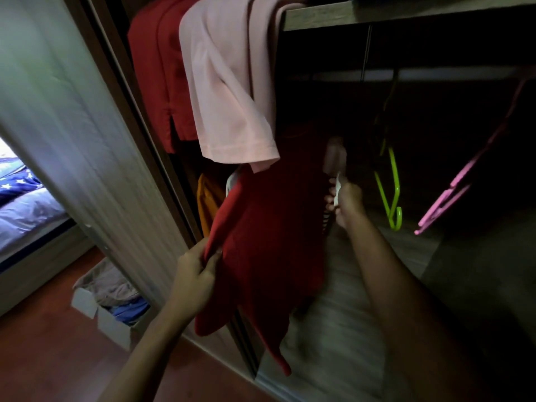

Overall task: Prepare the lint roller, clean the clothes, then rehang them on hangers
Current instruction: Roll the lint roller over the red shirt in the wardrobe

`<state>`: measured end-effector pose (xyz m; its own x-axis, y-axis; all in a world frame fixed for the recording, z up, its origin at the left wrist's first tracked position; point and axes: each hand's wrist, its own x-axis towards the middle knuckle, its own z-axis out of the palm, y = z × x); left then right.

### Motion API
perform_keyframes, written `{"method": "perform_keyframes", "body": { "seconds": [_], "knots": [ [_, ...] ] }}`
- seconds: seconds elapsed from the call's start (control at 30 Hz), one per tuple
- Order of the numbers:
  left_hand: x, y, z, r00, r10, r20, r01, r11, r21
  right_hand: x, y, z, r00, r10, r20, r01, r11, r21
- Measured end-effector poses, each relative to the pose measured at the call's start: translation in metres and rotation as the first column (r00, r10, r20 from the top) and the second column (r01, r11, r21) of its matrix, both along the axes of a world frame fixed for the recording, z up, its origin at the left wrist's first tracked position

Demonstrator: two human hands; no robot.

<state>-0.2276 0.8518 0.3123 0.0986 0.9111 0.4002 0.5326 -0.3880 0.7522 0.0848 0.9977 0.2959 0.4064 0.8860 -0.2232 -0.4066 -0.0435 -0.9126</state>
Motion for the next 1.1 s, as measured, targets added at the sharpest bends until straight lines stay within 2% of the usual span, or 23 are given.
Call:
{"method": "perform_keyframes", "body": {
  "seconds": [0.07, 0.13, 0.3, 0.37, 0.47, 0.57, 0.6, 0.67, 0.83, 0.9, 0.97, 1.03, 1.1],
  "knots": [
    [0.001, 0.0, 0.0, 1.0, 0.01, 0.009, -0.01, 1.0, -0.003, 0.007, 0.01, -0.007, 1.0, 0.01, -0.012, -0.01, 1.0, -0.018],
    [0.0, 0.001, -0.003, 1.0, 0.018, 0.005, -0.018, 1.0, -0.006, 0.009, 0.01, -0.014, 0.997, 0.059, 0.054, -0.057, 0.998, -0.039],
    [0.0, 0.004, -0.007, 1.0, 0.022, 0.014, -0.022, 1.0, -0.017, 0.0, -0.021, -0.048, 0.91, 0.352, 0.219, -0.345, 0.936, -0.071],
    [0.003, 0.003, -0.005, 0.999, 0.029, 0.039, -0.028, 0.999, -0.021, -0.011, -0.043, -0.065, 0.84, 0.495, 0.222, -0.486, 0.868, -0.096],
    [0.005, 0.004, -0.003, 0.999, 0.027, 0.042, -0.026, 1.0, -0.011, -0.025, -0.076, -0.085, 0.687, 0.694, 0.215, -0.681, 0.718, -0.141],
    [0.003, 0.004, -0.004, 0.999, 0.038, 0.031, -0.038, 0.999, 0.001, -0.03, -0.09, -0.097, 0.522, 0.824, 0.222, -0.805, 0.562, -0.191],
    [0.003, 0.004, -0.004, 0.999, 0.042, 0.033, -0.042, 0.999, -0.002, -0.029, -0.089, -0.098, 0.489, 0.839, 0.238, -0.819, 0.536, -0.207],
    [0.003, 0.003, -0.004, 0.999, 0.042, 0.028, -0.041, 0.999, -0.016, -0.025, -0.081, -0.099, 0.528, 0.811, 0.254, -0.791, 0.578, -0.2],
    [0.006, 0.002, -0.006, 0.998, 0.064, 0.018, -0.063, 0.997, -0.041, 0.001, -0.041, -0.084, 0.794, 0.556, 0.247, -0.536, 0.831, -0.148],
    [0.007, 0.003, -0.008, 0.997, 0.077, 0.007, -0.077, 0.997, -0.032, 0.011, -0.025, -0.081, 0.873, 0.456, 0.172, -0.44, 0.889, -0.124],
    [0.009, 0.002, -0.008, 0.997, 0.078, -0.005, -0.078, 0.996, -0.036, 0.015, -0.013, -0.084, 0.94, 0.341, 0.024, -0.337, 0.936, -0.098],
    [0.011, 0.002, -0.009, 0.996, 0.082, -0.024, -0.083, 0.995, -0.05, 0.012, -0.004, -0.09, 0.97, 0.229, -0.078, -0.237, 0.964, -0.119],
    [0.01, 0.003, -0.01, 0.996, 0.085, -0.035, -0.087, 0.994, -0.06, 0.003, -0.003, -0.098, 0.98, 0.177, -0.095, -0.191, 0.966, -0.173]
  ]
}}
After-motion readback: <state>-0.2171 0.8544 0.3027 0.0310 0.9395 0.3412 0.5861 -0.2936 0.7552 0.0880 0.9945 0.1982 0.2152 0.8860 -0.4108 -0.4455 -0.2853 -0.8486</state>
